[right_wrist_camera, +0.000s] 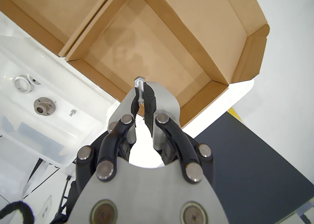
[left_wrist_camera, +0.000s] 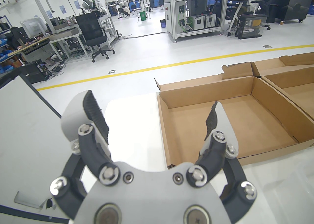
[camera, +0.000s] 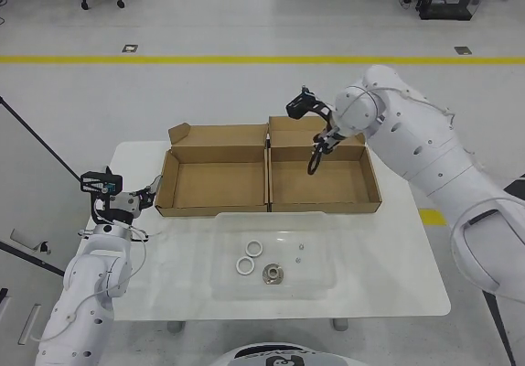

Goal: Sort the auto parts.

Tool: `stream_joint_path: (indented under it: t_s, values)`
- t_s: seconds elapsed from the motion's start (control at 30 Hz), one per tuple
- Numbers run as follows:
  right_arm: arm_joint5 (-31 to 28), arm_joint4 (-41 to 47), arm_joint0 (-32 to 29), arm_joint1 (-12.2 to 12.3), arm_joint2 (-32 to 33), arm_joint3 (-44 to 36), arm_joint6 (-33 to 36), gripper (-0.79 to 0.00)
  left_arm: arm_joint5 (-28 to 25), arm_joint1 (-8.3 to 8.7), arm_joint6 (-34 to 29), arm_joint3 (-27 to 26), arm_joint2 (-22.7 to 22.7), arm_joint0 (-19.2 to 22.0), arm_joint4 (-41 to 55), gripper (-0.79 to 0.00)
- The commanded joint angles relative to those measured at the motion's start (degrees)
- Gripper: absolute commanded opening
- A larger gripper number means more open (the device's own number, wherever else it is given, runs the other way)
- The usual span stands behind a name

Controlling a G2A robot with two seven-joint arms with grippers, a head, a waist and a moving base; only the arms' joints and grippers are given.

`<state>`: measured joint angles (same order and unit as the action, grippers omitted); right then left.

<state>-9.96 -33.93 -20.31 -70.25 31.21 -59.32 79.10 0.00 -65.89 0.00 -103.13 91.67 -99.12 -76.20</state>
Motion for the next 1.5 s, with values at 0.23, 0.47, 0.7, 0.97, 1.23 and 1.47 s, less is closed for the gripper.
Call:
stream_joint_path:
  t_s: [0.23, 0.47, 0.7, 0.97, 1.23, 1.47]
  values:
    - [1.3, -1.3, -1.4, -1.3, -1.5, 10.0, -1.9, -0.785, 0.0, 0.0, 0.0, 0.0, 0.0, 0.0, 0.0, 0.0]
    - [1.7, -2.7, -2.8, -1.5, -1.5, 14.9, -3.1, -0.785, 0.0, 0.0, 0.0, 0.0, 0.0, 0.0, 0.0, 0.0]
    - [2.9, -5.4, -3.8, -1.3, -1.3, 17.3, -3.8, -0.785, 0.0, 0.0, 0.0, 0.0, 0.0, 0.0, 0.0, 0.0]
    - [3.9, -5.5, -4.3, -1.3, -0.8, 17.5, -4.7, -0.785, 0.0, 0.0, 0.0, 0.0, 0.0, 0.0, 0.0, 0.0]
    - [4.1, -5.4, -4.8, -1.3, -0.6, 17.3, -5.9, -0.785, 0.0, 0.0, 0.0, 0.0, 0.0, 0.0, 0.0, 0.0]
    - [9.7, -6.3, -6.0, -1.3, 0.6, 17.3, -7.0, -0.785, 0.0, 0.0, 0.0, 0.0, 0.0, 0.0, 0.0, 0.0]
